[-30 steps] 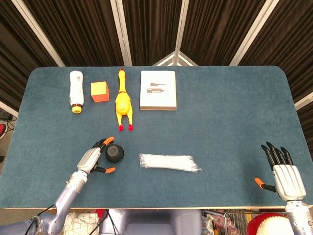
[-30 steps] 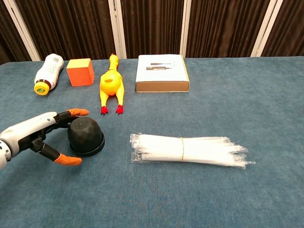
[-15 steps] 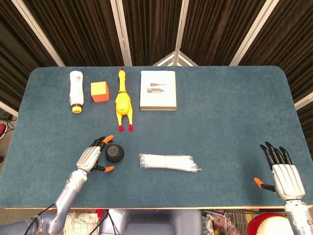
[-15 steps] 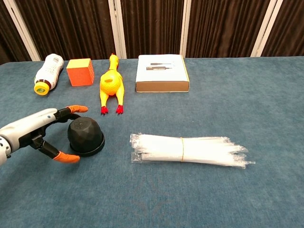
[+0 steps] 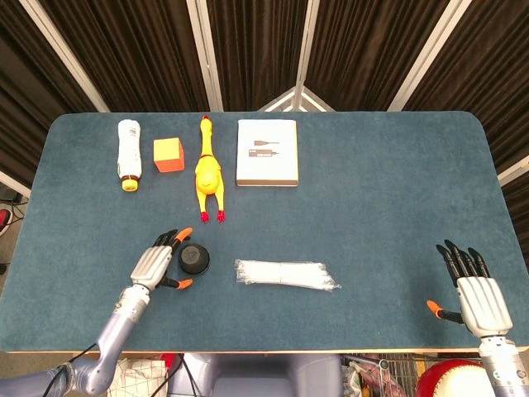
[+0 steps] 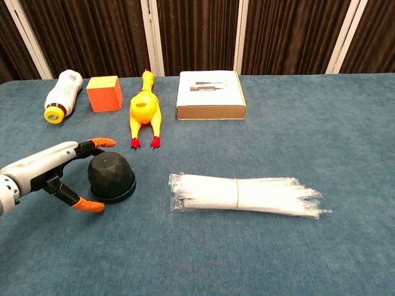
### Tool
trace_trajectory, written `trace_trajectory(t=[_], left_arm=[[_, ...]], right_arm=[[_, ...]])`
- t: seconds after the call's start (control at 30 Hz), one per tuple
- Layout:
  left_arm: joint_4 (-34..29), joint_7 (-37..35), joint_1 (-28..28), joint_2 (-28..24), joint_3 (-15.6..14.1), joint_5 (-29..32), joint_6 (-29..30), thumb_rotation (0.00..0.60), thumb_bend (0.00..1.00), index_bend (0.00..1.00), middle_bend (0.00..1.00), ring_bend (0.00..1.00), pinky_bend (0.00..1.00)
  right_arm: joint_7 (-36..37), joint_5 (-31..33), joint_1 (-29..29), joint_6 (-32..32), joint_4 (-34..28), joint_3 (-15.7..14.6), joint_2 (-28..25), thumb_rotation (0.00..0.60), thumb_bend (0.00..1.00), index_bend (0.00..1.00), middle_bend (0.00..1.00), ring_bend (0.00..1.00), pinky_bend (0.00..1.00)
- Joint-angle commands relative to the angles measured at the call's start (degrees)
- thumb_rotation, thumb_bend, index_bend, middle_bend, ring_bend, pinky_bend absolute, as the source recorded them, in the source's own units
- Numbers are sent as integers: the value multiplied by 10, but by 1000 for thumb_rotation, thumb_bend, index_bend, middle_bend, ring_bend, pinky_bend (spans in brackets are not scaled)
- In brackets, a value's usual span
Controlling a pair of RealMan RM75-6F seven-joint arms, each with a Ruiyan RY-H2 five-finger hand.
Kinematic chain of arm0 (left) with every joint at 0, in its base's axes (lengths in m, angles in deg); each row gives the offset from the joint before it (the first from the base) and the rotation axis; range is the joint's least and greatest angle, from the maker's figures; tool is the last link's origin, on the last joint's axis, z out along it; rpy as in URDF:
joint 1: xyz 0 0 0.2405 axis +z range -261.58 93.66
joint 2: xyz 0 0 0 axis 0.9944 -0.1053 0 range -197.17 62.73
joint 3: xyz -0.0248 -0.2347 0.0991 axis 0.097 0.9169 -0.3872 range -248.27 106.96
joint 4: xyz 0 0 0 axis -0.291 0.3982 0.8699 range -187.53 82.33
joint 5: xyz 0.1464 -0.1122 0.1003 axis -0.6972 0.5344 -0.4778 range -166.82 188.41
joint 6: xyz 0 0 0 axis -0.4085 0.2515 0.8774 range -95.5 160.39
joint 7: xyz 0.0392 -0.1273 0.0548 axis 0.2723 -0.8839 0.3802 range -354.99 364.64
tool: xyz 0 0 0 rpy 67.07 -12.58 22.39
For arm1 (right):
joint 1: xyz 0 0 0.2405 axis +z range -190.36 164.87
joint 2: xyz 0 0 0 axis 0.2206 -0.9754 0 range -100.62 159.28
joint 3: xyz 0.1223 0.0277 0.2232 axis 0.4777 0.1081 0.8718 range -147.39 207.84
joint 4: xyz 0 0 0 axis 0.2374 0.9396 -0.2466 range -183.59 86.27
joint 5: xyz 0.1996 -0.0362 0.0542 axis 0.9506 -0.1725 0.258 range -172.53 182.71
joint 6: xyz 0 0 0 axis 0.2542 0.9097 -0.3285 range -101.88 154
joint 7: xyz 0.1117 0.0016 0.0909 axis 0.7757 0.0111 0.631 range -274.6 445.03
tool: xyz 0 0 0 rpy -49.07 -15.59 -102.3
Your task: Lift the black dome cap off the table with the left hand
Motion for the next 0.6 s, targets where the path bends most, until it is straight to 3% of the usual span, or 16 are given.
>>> trace_trajectory(t=[0.03, 0.6], left_arm=[[6, -7, 0, 6, -1, -3, 0, 600, 147, 39, 168, 0, 0], [35, -48, -2, 31, -3, -24, 6, 600, 207, 49, 221, 0, 0]], right_arm=[[0, -1, 0, 1, 1, -1, 1, 600, 189, 15, 30, 122, 0], [6, 2, 3, -5, 3, -1, 1, 600, 189, 15, 31, 122, 0]])
